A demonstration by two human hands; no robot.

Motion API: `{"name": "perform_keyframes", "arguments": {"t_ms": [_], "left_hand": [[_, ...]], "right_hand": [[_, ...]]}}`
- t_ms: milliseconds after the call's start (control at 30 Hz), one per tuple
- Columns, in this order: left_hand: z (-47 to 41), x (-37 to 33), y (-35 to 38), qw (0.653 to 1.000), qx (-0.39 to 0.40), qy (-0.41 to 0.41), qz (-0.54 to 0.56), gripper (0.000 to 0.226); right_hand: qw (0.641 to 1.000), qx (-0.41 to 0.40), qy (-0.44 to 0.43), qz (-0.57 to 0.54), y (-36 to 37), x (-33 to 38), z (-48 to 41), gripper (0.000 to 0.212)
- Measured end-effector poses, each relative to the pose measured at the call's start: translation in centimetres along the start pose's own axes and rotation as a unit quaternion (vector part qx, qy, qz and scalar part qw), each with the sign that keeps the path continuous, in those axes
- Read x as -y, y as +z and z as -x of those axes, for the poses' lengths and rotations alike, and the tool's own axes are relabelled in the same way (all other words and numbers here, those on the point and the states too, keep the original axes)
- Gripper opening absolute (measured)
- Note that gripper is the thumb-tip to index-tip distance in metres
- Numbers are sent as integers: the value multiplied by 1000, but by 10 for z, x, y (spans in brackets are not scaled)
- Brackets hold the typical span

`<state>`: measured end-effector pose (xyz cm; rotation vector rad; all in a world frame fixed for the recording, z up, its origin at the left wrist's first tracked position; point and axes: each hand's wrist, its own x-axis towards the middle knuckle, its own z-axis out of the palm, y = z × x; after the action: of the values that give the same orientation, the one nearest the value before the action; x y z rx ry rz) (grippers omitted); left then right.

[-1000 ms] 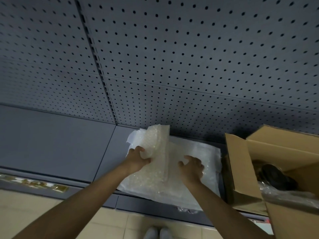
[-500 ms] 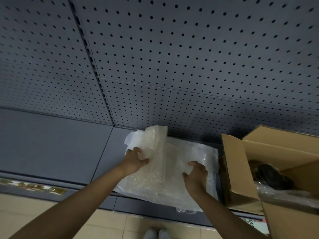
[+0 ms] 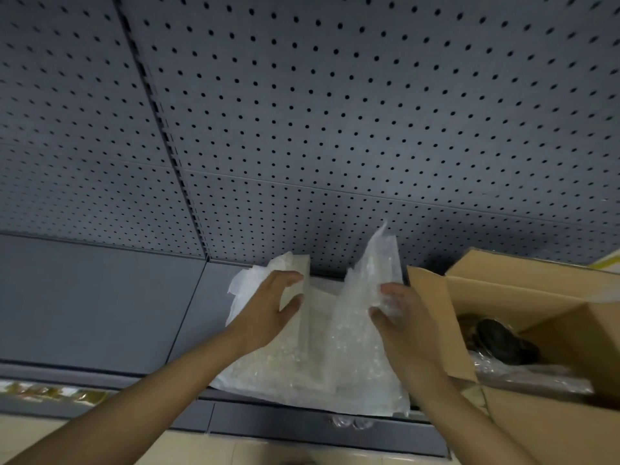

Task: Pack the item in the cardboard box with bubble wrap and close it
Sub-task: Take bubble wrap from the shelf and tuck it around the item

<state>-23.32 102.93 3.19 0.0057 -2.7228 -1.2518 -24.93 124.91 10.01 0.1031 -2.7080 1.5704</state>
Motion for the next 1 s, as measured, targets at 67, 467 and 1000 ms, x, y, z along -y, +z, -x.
{"name": "perform_keyframes", "arguments": {"t_ms": [67, 467, 1000], "left_hand": [[-2, -13, 4, 995, 35, -67, 72, 31], [-13, -114, -11, 822, 211, -230, 476, 33], [-7, -128, 12, 877, 151, -193, 413, 37]], "right_hand": [[998, 13, 13, -66, -28, 30, 0, 31], [955, 23, 86, -284, -129, 59, 4, 38], [975, 79, 29, -205, -78, 38, 38, 53]]}}
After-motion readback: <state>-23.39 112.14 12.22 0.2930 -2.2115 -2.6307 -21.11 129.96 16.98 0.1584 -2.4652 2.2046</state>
